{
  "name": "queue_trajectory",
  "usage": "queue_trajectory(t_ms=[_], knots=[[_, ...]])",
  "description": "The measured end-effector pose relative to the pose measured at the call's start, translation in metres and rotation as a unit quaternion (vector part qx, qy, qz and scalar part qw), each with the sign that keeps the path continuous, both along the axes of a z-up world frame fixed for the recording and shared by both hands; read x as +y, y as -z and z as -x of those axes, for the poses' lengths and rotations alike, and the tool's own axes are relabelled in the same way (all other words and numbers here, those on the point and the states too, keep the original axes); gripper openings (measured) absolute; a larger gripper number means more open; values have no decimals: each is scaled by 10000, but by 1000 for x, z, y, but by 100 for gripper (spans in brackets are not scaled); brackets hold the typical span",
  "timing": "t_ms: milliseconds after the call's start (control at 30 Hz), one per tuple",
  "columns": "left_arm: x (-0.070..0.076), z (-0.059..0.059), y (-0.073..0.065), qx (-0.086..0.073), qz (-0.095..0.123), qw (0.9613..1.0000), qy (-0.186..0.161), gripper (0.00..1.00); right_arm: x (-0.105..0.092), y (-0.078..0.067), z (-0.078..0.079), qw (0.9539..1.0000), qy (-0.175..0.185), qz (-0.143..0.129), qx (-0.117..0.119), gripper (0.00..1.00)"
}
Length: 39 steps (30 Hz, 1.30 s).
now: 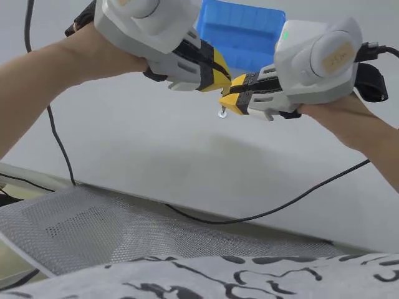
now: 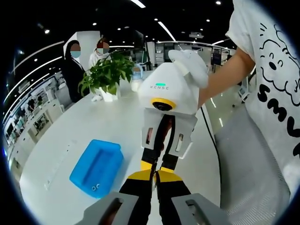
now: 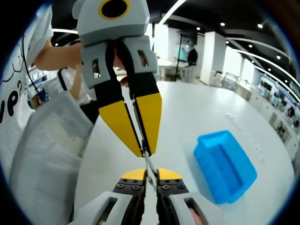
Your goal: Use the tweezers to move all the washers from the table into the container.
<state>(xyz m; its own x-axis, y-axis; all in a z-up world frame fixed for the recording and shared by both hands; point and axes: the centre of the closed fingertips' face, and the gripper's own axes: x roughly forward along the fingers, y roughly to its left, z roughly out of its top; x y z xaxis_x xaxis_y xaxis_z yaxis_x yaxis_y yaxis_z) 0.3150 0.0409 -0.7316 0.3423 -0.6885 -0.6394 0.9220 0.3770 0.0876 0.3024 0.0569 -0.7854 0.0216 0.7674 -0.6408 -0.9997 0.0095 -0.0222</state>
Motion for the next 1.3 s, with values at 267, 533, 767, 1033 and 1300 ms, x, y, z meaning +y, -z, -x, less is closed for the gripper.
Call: queue_trajectory(t_ms=[267, 533, 767, 1033, 1300], knots=[[0, 2, 10, 42, -152, 9999, 17, 0, 0, 12, -3, 9999, -25, 95, -56, 4], [2, 1, 14, 32, -293, 9996, 49, 0, 5, 17, -7, 10000, 2, 53, 20, 4], [6, -4, 16, -6, -327, 9995, 47, 0, 6, 18, -11, 10000, 40, 21, 73, 4], [5, -5, 16, 22, -284, 9996, 38, 0, 9, 19, -11, 10000, -18, 80, 49, 4], [2, -4, 14, 13, -269, 9996, 46, 0, 7, 19, -13, 9999, -4, 106, 31, 4]])
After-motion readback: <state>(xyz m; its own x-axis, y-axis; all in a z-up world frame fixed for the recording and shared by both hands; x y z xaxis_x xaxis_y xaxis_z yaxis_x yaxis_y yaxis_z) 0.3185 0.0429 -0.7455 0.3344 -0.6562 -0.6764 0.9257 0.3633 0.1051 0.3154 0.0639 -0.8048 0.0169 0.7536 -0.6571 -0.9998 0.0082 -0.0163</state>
